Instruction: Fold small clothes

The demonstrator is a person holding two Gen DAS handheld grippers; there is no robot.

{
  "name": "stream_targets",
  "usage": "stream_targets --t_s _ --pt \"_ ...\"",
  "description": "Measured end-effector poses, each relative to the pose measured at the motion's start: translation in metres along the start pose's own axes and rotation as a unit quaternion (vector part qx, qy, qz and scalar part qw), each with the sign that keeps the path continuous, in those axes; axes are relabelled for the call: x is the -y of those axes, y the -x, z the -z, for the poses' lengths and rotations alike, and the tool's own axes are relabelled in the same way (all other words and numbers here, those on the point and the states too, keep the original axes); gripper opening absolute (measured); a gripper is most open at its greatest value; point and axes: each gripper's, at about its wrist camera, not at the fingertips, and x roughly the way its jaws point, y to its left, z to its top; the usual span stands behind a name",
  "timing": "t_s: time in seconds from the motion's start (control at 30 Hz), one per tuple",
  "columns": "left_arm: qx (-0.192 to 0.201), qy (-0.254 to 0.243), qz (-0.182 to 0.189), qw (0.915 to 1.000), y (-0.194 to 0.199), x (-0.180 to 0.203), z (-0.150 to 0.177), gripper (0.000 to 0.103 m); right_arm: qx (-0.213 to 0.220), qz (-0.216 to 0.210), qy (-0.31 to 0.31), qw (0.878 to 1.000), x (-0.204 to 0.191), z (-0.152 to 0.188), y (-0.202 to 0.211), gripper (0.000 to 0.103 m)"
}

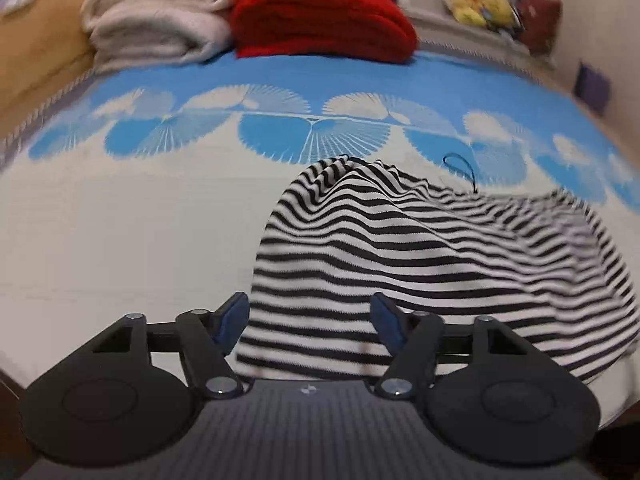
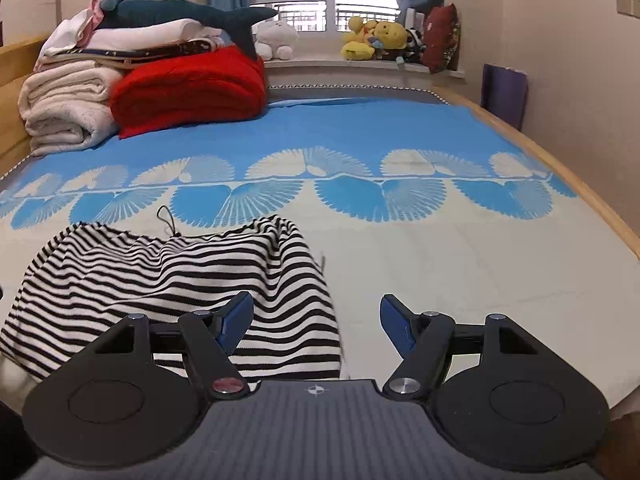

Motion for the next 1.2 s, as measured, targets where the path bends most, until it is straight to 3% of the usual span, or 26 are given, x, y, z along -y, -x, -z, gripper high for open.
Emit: stream_targets --t_s 0.03,0.1,0.2,0.33,0.47,0.6,0.83,0.97,1.0,1.07,1.13,1.2 --pt "-0.005 0.015 0.008 0.9998 0.001 -0.005 0.004 0.051 0.001 0.000 -0.007 1.000 0.002 0.000 0.001 0.072" --pt "-0.015 0.034 0.013 0.9992 0.005 -0.014 0.010 0.040 0.001 -0.002 -0.019 1.000 0.005 -0.001 0.001 0.072" --pt "-0.027 0.072 0.032 0.9966 0.009 -0.028 0.015 0.040 0.000 -0.008 -0.023 1.000 0.004 -0.003 0.001 0.072" --pt "-0.075 0.110 0.058 0.9894 -0.003 -0.039 0.021 0.041 0.001 -0.014 -0.005 1.000 0.002 -0.006 -0.001 0.072" --pt "-0.125 0.178 0.062 0.9741 -0.024 -0.052 0.035 0.042 -0.006 -0.015 -0.005 1.000 0.004 -0.007 -0.004 0.072" --pt "-0.157 0.233 0.056 0.9581 -0.038 -0.064 0.046 0.056 -0.007 -0.015 -0.009 1.000 0.007 -0.006 -0.004 0.072" --pt "-0.156 0.289 0.044 0.9437 -0.056 -0.076 0.046 0.056 -0.014 -0.003 -0.016 1.000 0.017 -0.002 -0.009 0.072" --pt "-0.135 0.289 0.031 0.9471 -0.059 -0.069 0.043 0.055 -0.015 0.000 -0.031 0.999 0.019 -0.002 -0.010 0.072" --pt "-0.131 0.285 0.026 0.9491 -0.059 -0.066 0.043 0.053 -0.014 0.001 -0.031 0.999 0.018 -0.002 -0.010 0.072" --pt "-0.126 0.278 0.022 0.9520 -0.057 -0.063 0.043 0.038 -0.015 0.003 -0.035 0.999 0.018 -0.002 -0.010 0.072" --pt "-0.125 0.281 0.030 0.9510 -0.056 -0.063 0.044 0.017 -0.014 0.008 -0.037 0.999 0.017 -0.002 -0.010 0.072" --pt "-0.112 0.281 0.032 0.9527 -0.051 -0.064 0.043 0.013 -0.013 0.012 -0.041 0.999 0.019 -0.002 -0.010 0.072"
